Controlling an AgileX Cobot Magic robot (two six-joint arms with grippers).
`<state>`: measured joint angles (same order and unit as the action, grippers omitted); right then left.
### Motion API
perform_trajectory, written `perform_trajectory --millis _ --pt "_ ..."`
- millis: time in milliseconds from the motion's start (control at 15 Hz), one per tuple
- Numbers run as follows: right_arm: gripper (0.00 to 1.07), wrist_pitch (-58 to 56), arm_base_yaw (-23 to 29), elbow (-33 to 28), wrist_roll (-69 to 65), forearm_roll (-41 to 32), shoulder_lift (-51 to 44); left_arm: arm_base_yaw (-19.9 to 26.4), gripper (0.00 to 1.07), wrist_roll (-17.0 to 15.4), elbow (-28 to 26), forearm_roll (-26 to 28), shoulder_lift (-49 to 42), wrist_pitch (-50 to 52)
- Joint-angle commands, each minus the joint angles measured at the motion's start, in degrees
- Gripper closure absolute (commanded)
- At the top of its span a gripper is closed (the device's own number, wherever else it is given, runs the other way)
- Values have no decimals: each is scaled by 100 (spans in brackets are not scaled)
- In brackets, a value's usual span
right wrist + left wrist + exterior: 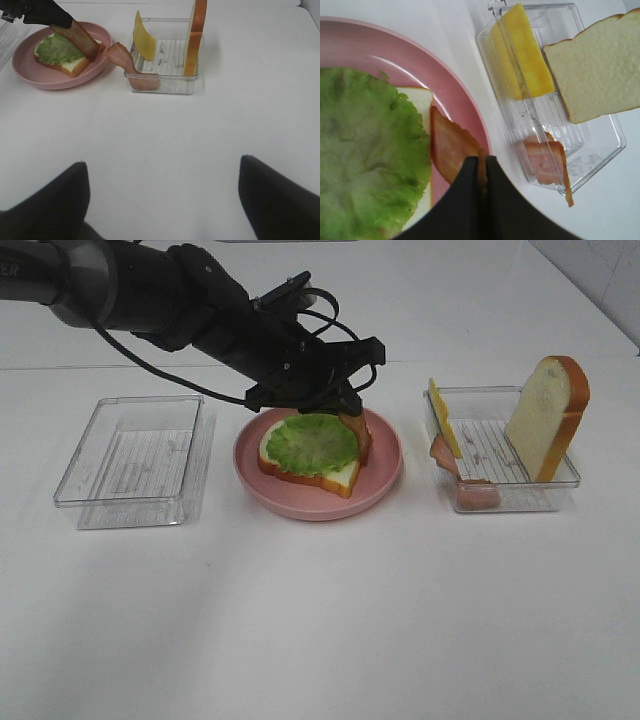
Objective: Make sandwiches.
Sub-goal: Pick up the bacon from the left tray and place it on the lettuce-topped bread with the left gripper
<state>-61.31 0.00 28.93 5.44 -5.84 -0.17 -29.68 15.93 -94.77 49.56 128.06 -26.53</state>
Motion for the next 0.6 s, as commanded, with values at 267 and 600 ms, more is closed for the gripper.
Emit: perform_trajectory --millis 267,600 --pt "30 52 6 -11 29 0 -86 0 107 138 -52 -768 -11 361" --pt "30 52 6 -11 29 0 -86 0 107 11 -52 -1942 -23 229"
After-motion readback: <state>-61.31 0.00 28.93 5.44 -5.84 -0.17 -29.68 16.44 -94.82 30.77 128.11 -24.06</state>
